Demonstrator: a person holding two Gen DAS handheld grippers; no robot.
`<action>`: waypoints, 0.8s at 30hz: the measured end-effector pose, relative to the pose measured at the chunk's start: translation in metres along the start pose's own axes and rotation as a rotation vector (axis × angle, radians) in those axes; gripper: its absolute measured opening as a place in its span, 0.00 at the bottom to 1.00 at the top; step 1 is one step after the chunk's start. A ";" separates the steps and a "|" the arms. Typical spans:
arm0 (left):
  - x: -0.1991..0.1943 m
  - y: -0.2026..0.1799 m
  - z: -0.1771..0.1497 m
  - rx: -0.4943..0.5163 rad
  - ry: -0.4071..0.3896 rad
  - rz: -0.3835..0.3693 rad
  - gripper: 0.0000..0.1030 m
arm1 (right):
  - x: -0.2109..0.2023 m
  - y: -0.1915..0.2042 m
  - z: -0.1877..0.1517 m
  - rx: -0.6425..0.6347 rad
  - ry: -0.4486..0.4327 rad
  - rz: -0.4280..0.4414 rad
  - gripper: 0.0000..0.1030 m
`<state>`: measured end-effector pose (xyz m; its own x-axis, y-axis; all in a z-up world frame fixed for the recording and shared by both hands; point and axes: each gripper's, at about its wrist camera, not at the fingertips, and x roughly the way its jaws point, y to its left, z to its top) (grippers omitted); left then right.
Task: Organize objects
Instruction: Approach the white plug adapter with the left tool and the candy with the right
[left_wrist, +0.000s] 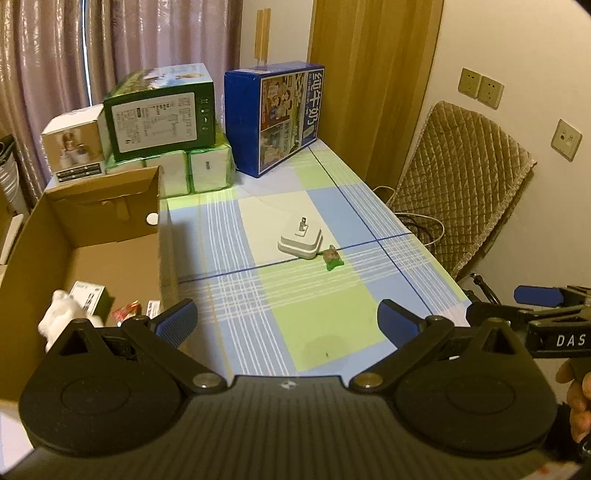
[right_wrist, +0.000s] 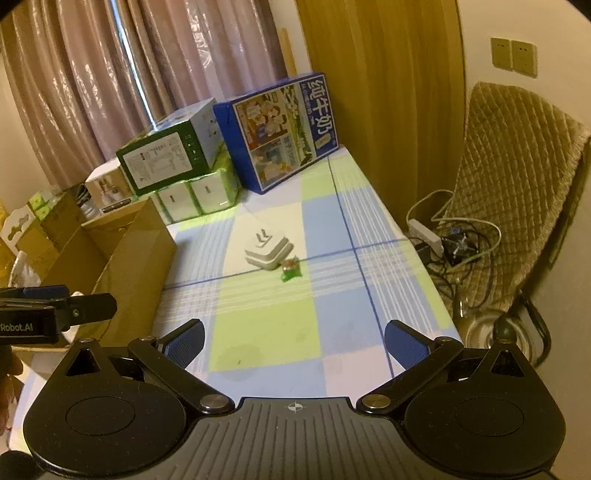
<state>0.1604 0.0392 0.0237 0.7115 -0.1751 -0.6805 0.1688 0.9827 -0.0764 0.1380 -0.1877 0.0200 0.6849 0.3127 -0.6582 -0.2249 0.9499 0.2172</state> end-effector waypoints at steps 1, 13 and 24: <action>0.006 0.002 0.003 -0.001 0.002 -0.002 0.99 | 0.006 0.000 0.003 -0.009 -0.001 0.001 0.98; 0.084 0.010 0.034 0.071 0.042 0.009 0.99 | 0.095 -0.009 0.025 -0.048 -0.025 -0.022 0.94; 0.138 0.012 0.055 0.111 0.070 0.031 0.99 | 0.177 -0.005 0.029 -0.120 -0.014 0.008 0.61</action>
<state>0.2984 0.0233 -0.0310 0.6689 -0.1367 -0.7307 0.2251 0.9740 0.0238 0.2808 -0.1374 -0.0766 0.6920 0.3206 -0.6468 -0.3110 0.9410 0.1336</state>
